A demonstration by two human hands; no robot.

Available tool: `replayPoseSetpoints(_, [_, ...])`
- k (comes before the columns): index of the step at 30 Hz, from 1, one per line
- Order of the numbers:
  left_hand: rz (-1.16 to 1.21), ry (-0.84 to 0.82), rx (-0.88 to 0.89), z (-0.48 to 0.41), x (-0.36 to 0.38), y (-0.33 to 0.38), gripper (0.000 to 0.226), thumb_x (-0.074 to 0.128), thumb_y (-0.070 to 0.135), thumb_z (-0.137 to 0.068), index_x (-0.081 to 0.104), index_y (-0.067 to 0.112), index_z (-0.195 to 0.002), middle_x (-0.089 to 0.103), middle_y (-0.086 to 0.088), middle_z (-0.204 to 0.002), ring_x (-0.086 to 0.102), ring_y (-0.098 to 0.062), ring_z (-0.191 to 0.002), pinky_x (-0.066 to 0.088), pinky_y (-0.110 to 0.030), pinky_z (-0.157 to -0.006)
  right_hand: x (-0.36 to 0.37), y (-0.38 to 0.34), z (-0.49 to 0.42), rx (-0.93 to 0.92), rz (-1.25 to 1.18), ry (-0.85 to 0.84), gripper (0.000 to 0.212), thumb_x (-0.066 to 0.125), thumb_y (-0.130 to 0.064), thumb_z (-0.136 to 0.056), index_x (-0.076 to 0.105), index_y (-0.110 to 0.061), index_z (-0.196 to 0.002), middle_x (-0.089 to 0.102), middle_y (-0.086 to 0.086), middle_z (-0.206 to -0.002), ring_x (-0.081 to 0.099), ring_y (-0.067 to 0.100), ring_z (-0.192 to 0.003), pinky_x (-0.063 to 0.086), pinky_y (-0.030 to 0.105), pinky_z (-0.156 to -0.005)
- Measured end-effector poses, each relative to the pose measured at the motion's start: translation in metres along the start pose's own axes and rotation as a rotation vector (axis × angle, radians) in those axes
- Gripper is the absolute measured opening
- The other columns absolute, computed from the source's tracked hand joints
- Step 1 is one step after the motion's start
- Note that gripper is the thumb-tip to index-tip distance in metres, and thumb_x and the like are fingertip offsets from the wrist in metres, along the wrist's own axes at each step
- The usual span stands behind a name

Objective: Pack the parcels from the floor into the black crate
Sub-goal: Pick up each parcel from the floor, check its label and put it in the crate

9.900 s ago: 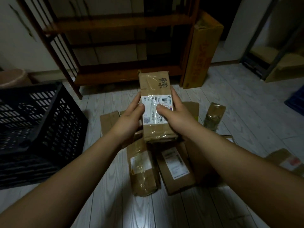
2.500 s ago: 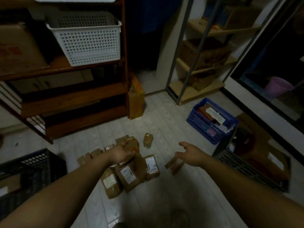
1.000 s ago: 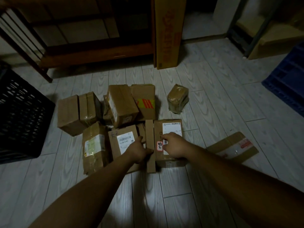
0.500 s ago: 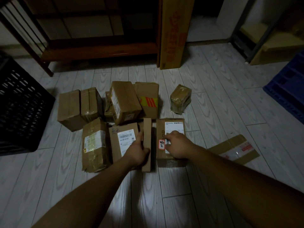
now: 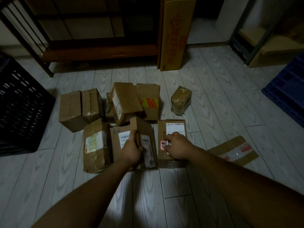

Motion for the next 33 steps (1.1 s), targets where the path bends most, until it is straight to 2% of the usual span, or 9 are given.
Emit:
replayPoseSetpoints(6, [0.434,0.025,-0.214,0.034,-0.071,0.049,0.09,0.076,0.028,-0.071,0.018,0.041,-0.139,0.053,-0.004,-0.124,0.059,-0.029,-0.109,0.051,-0.054,-0.09,-0.027,-0.037,0.036,0.083,-0.389,-0.031,0.051,0.057,-0.031,-0.092,0.043,-0.015,-0.138,0.054,0.008,-0.133,0.053,0.025,-0.117,0.042,0.035,-0.1])
replayPoseSetpoints(11, [0.645,-0.004,-0.268,0.092,-0.15,0.134,0.068,0.058,-0.003,-0.085,0.029,0.026,-0.14,0.056,-0.013,-0.121,0.061,-0.03,-0.102,0.053,-0.048,-0.085,-0.106,-0.114,0.103,0.061,-0.714,-0.046,0.043,0.051,-0.016,-0.096,0.044,-0.026,-0.138,0.058,-0.004,-0.127,0.056,0.02,-0.118,0.046,0.033,-0.098])
replayPoseSetpoints(15, [0.654,-0.024,-0.231,0.145,-0.228,0.22,0.071,0.053,-0.001,-0.09,0.025,0.033,-0.145,0.056,-0.006,-0.123,0.062,-0.022,-0.099,0.055,-0.041,-0.074,-0.195,-0.18,0.164,0.068,-0.881,0.021,0.041,0.049,-0.007,-0.096,0.047,-0.02,-0.134,0.06,0.002,-0.127,0.062,0.023,-0.111,0.055,0.036,-0.088])
replayPoseSetpoints(18, [0.581,-0.123,-0.199,0.196,-0.294,0.283,0.079,0.053,-0.001,-0.09,0.017,0.046,-0.144,0.058,-0.002,-0.117,0.063,-0.025,-0.1,0.056,-0.04,-0.068,-0.263,-0.231,0.216,0.071,-0.901,0.033,0.047,0.053,-0.01,-0.094,0.043,-0.023,-0.138,0.059,0.003,-0.13,0.063,0.023,-0.109,0.055,0.044,-0.089])
replayPoseSetpoints(21, [0.545,-0.152,-0.169,0.244,-0.358,0.338,0.076,0.049,-0.001,-0.092,0.018,0.045,-0.144,0.058,-0.002,-0.116,0.062,-0.025,-0.1,0.055,-0.041,-0.069,-0.326,-0.283,0.269,0.068,-0.849,0.018,0.049,0.058,-0.015,-0.092,0.043,-0.029,-0.136,0.059,-0.001,-0.128,0.063,0.021,-0.109,0.053,0.043,-0.093])
replayPoseSetpoints(24, [0.485,-0.114,-0.138,0.284,-0.409,0.387,0.065,0.046,0.001,-0.094,0.025,0.038,-0.143,0.055,-0.002,-0.122,0.06,-0.023,-0.099,0.053,-0.037,-0.07,-0.386,-0.331,0.313,0.031,-0.807,0.042,0.04,0.062,-0.024,-0.089,0.043,-0.036,-0.122,0.064,-0.004,-0.113,0.065,0.02,-0.096,0.055,0.034,-0.074])
replayPoseSetpoints(28, [0.418,0.009,-0.086,0.333,-0.459,0.431,0.049,0.05,0.007,-0.094,0.033,0.027,-0.135,0.06,0.001,-0.115,0.061,-0.01,-0.087,0.051,-0.024,-0.062,-0.437,-0.381,0.349,-0.037,-0.736,0.108,0.062,0.062,-0.015,-0.089,0.031,-0.026,-0.142,0.065,0.005,-0.11,0.065,0.024,-0.087,0.046,0.029,-0.053])
replayPoseSetpoints(30, [0.375,0.014,-0.081,0.358,-0.481,0.442,0.054,0.056,0.008,-0.091,0.033,0.036,-0.132,0.059,-0.002,-0.11,0.063,-0.015,-0.087,0.051,-0.024,-0.06,-0.451,-0.402,0.363,-0.076,-0.713,0.121,0.069,0.062,-0.014,-0.089,0.025,-0.026,-0.146,0.064,0.007,-0.116,0.065,0.024,-0.093,0.049,0.031,-0.056])
replayPoseSetpoints(33, [0.299,0.003,-0.097,0.39,-0.512,0.445,0.071,0.056,0.005,-0.09,0.026,0.047,-0.139,0.056,-0.001,-0.103,0.064,-0.024,-0.09,0.054,-0.029,-0.059,-0.462,-0.431,0.384,-0.114,-0.668,0.138,0.075,0.064,-0.015,-0.088,0.021,-0.031,-0.148,0.061,0.009,-0.122,0.063,0.026,-0.1,0.057,0.038,-0.072])
Point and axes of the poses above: each hand's wrist, its own z-axis away from the middle knuckle, its own x-axis out of the palm, y = z × x, the point moved 1 cm from there along -z, towards the middle knuckle
